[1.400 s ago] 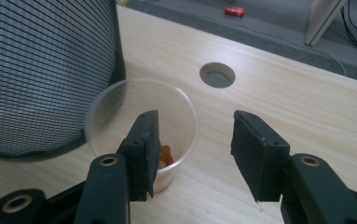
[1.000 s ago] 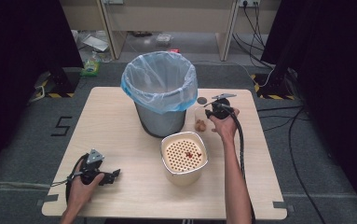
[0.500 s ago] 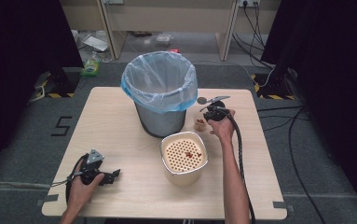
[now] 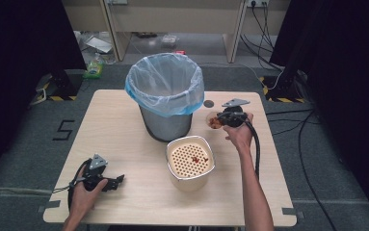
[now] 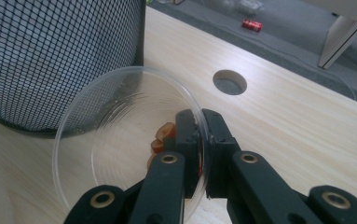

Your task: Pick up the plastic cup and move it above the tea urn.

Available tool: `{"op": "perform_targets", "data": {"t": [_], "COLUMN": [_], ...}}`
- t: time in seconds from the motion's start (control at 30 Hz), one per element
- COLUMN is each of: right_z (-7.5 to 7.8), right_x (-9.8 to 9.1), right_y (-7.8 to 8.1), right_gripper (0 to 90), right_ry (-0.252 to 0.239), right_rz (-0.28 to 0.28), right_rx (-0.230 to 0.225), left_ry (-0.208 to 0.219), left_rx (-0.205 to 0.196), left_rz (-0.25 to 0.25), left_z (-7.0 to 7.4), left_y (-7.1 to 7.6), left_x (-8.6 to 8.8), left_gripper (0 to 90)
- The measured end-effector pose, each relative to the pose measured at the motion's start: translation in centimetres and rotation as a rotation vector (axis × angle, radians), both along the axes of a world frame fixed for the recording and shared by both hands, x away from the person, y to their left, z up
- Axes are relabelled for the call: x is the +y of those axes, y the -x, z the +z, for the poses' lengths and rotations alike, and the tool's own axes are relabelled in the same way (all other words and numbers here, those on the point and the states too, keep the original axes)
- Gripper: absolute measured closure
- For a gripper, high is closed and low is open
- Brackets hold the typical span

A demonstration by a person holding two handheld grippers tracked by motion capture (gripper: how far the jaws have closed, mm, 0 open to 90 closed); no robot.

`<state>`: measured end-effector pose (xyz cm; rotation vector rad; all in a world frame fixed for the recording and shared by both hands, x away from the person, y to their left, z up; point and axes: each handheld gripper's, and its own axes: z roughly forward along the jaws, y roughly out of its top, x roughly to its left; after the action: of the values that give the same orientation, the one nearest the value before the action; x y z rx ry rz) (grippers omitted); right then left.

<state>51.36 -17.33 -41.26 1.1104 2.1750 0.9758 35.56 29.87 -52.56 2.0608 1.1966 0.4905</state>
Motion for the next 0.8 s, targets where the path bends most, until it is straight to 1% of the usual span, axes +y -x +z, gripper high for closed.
{"op": "perform_targets", "data": {"t": [0.07,0.13,0.27,0.33,0.47,0.57,0.6,0.63,0.7,0.73,0.8], "right_z": [0.1,0.5,1.0,1.4,1.8,2.2,2.6,2.6,3.1,3.1,3.5], "right_x": [-0.1,-0.2,-0.3,-0.4,-0.7,-1.0,-1.2,-1.2,-1.4,-1.4,-1.5], "right_y": [0.1,0.4,0.8,1.2,1.6,2.1,2.5,2.5,3.1,3.1,3.6], "right_gripper": [86.4,86.4,86.4,86.3,86.3,86.3,86.3,86.3,86.3,86.3,86.3], "right_ry": [-0.002,-0.002,-0.004,-0.008,-0.007,-0.010,-0.017,-0.017,-0.015,-0.015,-0.008], "right_rz": [0.001,0.001,0.003,0.006,0.012,0.014,0.014,0.014,0.020,0.020,0.025], "right_rx": [-0.002,-0.017,-0.026,-0.038,-0.052,-0.069,-0.086,-0.086,-0.108,-0.108,-0.127], "left_ry": [0.000,0.000,0.000,0.001,0.003,0.003,0.003,0.003,0.003,0.003,0.003], "left_rx": [0.000,0.000,0.000,0.000,0.000,0.001,0.001,0.001,0.001,0.001,0.001], "left_rz": [0.000,0.000,0.000,0.000,0.000,0.000,0.000,0.000,0.000,0.000,0.000], "left_z": [0.0,0.0,0.0,0.0,0.0,0.0,0.0,0.0,0.0,0.0,0.0], "left_y": [0.0,0.0,0.0,0.0,0.0,0.0,0.0,0.0,0.0,0.0,0.0], "left_x": [0.0,0.0,0.0,0.0,0.0,0.0,0.0,0.0,0.0,0.0,0.0], "left_gripper": [0.0,0.0,0.0,0.0,0.0,0.0,0.0,0.0,0.0,0.0,0.0]}}
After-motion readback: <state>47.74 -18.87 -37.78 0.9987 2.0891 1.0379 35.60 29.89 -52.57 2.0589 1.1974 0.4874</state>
